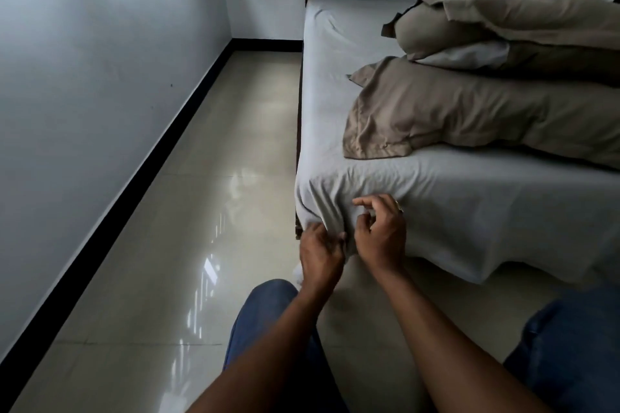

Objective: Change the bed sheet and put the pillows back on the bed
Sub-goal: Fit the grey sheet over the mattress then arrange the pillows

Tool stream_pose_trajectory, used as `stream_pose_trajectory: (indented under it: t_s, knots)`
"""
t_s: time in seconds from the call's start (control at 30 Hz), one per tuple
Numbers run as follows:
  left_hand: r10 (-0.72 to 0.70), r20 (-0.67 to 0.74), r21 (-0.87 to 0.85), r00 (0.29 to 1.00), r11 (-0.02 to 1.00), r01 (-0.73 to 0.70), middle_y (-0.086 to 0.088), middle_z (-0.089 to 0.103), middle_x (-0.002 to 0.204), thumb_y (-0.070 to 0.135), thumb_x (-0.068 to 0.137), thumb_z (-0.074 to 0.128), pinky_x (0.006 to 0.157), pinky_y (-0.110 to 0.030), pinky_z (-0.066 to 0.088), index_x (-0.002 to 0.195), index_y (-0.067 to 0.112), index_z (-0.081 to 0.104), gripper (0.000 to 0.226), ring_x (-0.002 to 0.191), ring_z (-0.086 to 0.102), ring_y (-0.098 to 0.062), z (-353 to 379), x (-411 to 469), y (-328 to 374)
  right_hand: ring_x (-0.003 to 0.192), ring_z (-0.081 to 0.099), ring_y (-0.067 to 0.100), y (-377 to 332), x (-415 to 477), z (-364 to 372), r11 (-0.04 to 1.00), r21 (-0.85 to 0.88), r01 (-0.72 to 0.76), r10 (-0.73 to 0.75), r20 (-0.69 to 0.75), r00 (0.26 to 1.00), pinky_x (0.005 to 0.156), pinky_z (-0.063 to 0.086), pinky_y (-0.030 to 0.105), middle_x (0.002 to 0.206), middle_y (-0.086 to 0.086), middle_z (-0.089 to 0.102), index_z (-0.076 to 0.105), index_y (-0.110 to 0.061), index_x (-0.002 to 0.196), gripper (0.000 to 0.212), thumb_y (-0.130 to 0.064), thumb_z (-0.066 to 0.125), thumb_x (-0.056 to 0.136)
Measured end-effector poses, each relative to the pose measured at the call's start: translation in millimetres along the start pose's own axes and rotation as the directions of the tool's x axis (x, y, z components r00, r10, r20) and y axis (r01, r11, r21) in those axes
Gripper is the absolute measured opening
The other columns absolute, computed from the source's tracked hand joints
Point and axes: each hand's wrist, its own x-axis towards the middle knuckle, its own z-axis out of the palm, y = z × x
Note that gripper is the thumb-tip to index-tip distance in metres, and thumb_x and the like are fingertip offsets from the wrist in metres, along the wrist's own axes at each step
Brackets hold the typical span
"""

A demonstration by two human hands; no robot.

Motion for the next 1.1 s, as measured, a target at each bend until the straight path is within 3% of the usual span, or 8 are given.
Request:
stream_pose_trajectory:
  t_s: [0.13,0.33,0.43,0.53,0.67,0.87,1.0,1.1]
  knots:
    - [-0.082,0.278,-0.286,0.957,0.944,0.164,-0.005,0.077,0.092,0.016,0.088,0.075,0.08,-0.041,0.06,0.1,0.009,0.07,0.014,0.088,0.073,-0.017,-4.6,5.0,-3.4,0.085,0.066,0.021,2.4,12.2,-7.7,0.999,0.031,0.006,-0.004,-0.079,0.997,0.076,0.055,0.043,0.096,-0.003,0.067,0.071,-0.02,0.092,0.03,0.001,0.056,0.077]
    - [0.022,0.6,-0.586,0.8,0.692,0.421,-0.025,0.07,0.119,-0.001,0.089,0.07,0.094,-0.046,0.056,0.125,-0.005,0.064,0.036,0.109,0.068,-0.035,-27.1,9.8,-1.1,0.087,0.067,0.017,-9.5,14.6,-4.3,0.996,0.077,0.054,-0.046,-0.094,0.995,0.074,0.056,0.041,0.095,-0.004,0.068,0.07,-0.017,0.091,0.024,-0.004,0.054,0.079]
    - [-0.036,0.414,-0.402,0.909,0.889,0.218,-0.007,0.076,0.094,0.011,0.088,0.075,0.071,-0.036,0.057,0.104,0.008,0.069,0.018,0.084,0.07,-0.016,-22.2,6.6,-2.8,0.078,0.066,0.014,-17.0,9.4,-2.6,1.0,-0.009,0.03,-0.03,-0.068,0.997,0.07,0.055,0.036,0.089,-0.009,0.068,0.069,-0.024,0.089,0.011,-0.027,0.062,0.081]
    - [0.093,0.179,-0.018,0.98,0.996,-0.091,0.0,0.069,0.073,0.028,0.082,0.07,0.056,-0.031,0.042,0.087,0.015,0.062,0.016,0.062,0.058,-0.01,-18.1,-0.8,-3.0,0.073,0.067,0.017,-19.7,0.6,7.6,0.969,-0.232,-0.08,0.115,0.14,0.983,0.066,0.052,0.032,0.077,-0.005,0.069,0.067,-0.024,0.084,0.05,-0.073,0.059,0.077]
    - [0.219,0.379,0.034,0.899,0.968,-0.25,0.001,0.065,0.069,0.033,0.085,0.062,0.058,-0.039,0.045,0.082,0.017,0.061,0.015,0.064,0.061,-0.015,-30.6,-8.4,-12.5,0.086,0.071,0.03,-11.8,-0.6,19.1,0.923,-0.351,-0.159,0.263,0.271,0.926,0.063,0.041,0.03,0.086,0.006,0.074,0.066,-0.017,0.086,0.042,-0.059,0.066,0.08]
    - [-0.242,0.049,-0.313,0.969,0.918,0.245,-0.001,0.076,0.086,0.009,0.086,0.061,0.077,-0.041,0.061,0.092,0.014,0.069,0.011,0.08,0.074,-0.02,-60.0,41.2,-24.9,0.081,0.068,0.024,4.6,0.9,9.6,0.933,-0.319,-0.164,0.249,0.245,0.937,0.064,0.042,0.028,0.086,-0.002,0.073,0.065,-0.024,0.087,0.027,-0.041,0.079,0.073]
    - [-0.41,0.407,-0.488,0.816,0.658,0.574,-0.019,0.056,0.088,0.018,0.095,0.052,0.064,-0.038,0.053,0.101,0.001,0.057,0.018,0.074,0.059,-0.033,-49.8,82.9,-0.4,0.07,0.056,0.017,5.3,-8.3,5.6,0.969,-0.245,-0.041,0.141,0.407,0.902,0.062,0.034,0.026,0.075,-0.005,0.059,0.055,-0.021,0.08,0.028,-0.03,0.08,0.072]
    - [-0.423,0.563,-0.51,0.71,0.498,0.701,-0.024,0.052,0.096,0.048,0.098,0.046,0.08,-0.05,0.046,0.096,0.002,0.058,0.048,0.089,0.05,-0.04,-45.8,92.4,2.7,0.065,0.049,0.013,3.5,-15.1,2.7,0.986,-0.162,0.049,0.026,0.433,0.901,0.059,0.032,0.026,0.072,-0.007,0.053,0.052,-0.018,0.08,0.026,-0.028,0.075,0.073]
